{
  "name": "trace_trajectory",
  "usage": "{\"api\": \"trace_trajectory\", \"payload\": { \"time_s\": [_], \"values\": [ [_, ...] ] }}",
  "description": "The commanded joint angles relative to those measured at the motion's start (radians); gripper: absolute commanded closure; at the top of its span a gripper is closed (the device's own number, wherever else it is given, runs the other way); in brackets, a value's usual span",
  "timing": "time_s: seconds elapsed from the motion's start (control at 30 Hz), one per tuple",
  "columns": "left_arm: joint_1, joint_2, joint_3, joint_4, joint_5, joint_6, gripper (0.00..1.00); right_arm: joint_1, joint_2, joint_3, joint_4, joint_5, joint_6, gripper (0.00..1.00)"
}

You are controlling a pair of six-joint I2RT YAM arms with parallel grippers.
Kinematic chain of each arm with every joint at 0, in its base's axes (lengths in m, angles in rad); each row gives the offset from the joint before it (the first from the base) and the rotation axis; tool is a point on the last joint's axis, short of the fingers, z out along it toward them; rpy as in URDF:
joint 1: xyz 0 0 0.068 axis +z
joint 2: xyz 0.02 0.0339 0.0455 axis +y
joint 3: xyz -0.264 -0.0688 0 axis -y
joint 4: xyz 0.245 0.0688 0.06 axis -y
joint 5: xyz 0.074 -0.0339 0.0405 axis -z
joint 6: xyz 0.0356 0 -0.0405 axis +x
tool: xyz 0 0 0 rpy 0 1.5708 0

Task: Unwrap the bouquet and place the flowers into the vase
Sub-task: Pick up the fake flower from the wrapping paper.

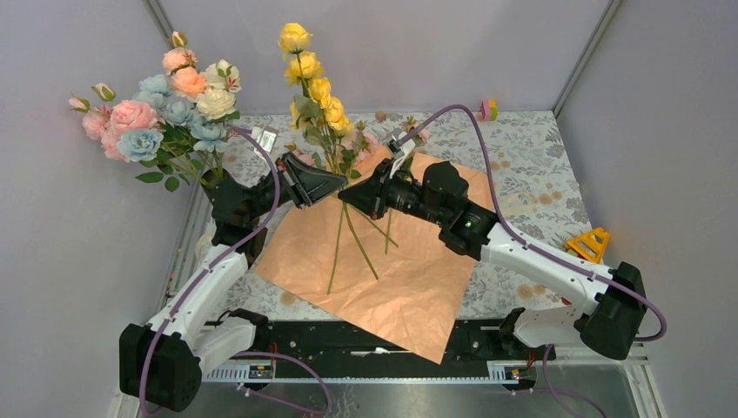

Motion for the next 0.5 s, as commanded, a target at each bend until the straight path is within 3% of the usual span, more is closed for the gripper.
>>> {"api": "trace_trajectory", "payload": {
  "time_s": [0.0, 0.27, 0.3, 0.33, 0.4, 0.43, 0.47],
  "values": [
    [-0.003, -0.004, -0.003, 0.089, 0.006, -0.012, 0.98, -0.005, 0.001, 0.054, 0.056, -0.027, -0.003, 1.00],
    [-0.002, -0.008, 0.006, 0.052, 0.013, 0.026, 1.00, -0.010, -0.012, 0.049, 0.028, -0.002, -0.012, 1.00],
    [0.000, -0.011, 0.012, 0.019, 0.014, 0.049, 1.00, -0.010, -0.014, 0.051, 0.020, 0.001, -0.017, 0.93],
    [-0.001, -0.015, 0.023, -0.021, 0.019, 0.084, 1.00, -0.011, -0.018, 0.051, 0.014, 0.004, -0.024, 0.76],
    [0.001, -0.026, 0.063, -0.173, 0.033, 0.211, 1.00, -0.011, -0.027, 0.047, 0.003, 0.016, -0.039, 0.26],
    [0.004, -0.032, 0.096, -0.275, 0.029, 0.292, 1.00, -0.011, -0.033, 0.045, -0.001, 0.029, -0.042, 0.11],
    [0.012, -0.035, 0.133, -0.400, 0.021, 0.389, 1.00, -0.011, -0.038, 0.039, -0.007, 0.041, -0.049, 0.02]
  ]
}}
